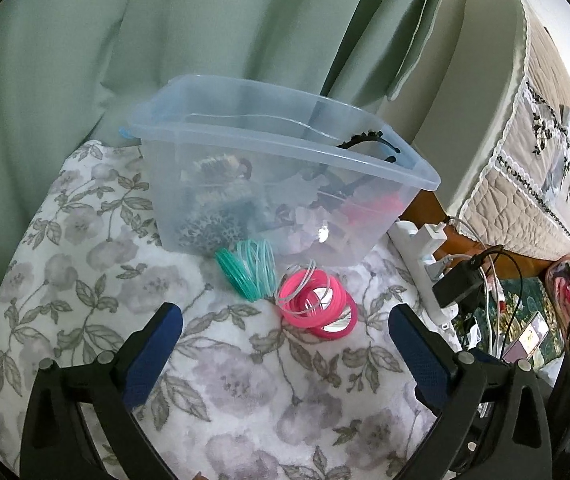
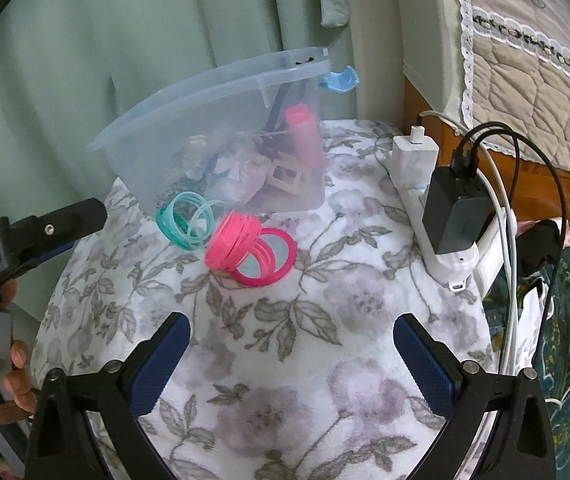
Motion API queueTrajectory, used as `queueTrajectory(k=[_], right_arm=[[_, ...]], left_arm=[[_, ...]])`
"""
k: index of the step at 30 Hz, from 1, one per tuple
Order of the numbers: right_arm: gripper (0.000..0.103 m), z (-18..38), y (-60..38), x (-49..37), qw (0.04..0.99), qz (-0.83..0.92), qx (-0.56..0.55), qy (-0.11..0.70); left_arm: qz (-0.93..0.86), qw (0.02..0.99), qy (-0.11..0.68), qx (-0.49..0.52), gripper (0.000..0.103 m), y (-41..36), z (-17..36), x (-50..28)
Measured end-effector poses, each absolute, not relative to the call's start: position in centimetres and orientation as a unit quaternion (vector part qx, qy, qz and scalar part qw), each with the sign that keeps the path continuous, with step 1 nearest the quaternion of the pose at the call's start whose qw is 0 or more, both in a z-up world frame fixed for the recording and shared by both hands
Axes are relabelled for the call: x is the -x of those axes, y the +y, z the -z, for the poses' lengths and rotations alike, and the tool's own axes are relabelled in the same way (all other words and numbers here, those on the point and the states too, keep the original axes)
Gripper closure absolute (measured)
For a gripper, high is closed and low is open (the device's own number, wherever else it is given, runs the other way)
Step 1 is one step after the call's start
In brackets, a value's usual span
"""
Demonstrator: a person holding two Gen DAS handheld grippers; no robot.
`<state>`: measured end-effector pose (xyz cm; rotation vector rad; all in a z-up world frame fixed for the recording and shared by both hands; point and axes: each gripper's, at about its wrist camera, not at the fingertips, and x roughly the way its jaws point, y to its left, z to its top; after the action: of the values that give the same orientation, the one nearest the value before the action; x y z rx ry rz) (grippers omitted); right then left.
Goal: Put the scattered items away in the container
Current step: 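Withdraw both tools from the box toward the hair ties and mirror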
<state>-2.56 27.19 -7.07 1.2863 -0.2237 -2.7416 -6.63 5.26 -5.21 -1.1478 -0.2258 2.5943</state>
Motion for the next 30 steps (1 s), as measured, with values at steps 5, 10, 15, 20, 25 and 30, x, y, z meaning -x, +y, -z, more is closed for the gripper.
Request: queueTrajectory(k=[5, 10, 15, 20, 25, 30], right_arm=[[0.0, 7.5, 27.4, 2.7, 0.051, 0.899, -0.429, -0.074], [0.0, 7.9, 27.6, 2.8, 0.051, 0.896, -0.436, -0.073], [0.0, 8.2, 28.1, 2.8, 0.042, 0.895, -0.437, -0.079], [0.0, 8.3, 28.3, 2.8, 0.036, 0.899, -0.43, -0.073], [0.0, 8.9, 27.8, 3.1, 0.046, 0.895, -0.439, -0.066], [0.0, 9.7, 27.4, 3.3, 0.062, 0.885, -0.455, -0.071]], left_arm=[[-0.901, 0.146, -0.079, 0.402, 0.0, 5.2, 5.5, 6.7], [-0.899, 0.144, -0.078, 0.406, 0.0, 5.1, 5.9, 6.7], [-0.898, 0.144, -0.078, 0.409, 0.0, 5.0, 6.3, 6.7], [-0.895, 0.144, -0.079, 0.414, 0.0, 4.8, 6.8, 6.8], [-0.891, 0.149, -0.082, 0.42, 0.0, 4.8, 7.3, 7.0], [-0.887, 0.141, -0.093, 0.43, 0.0, 4.2, 7.7, 7.4]])
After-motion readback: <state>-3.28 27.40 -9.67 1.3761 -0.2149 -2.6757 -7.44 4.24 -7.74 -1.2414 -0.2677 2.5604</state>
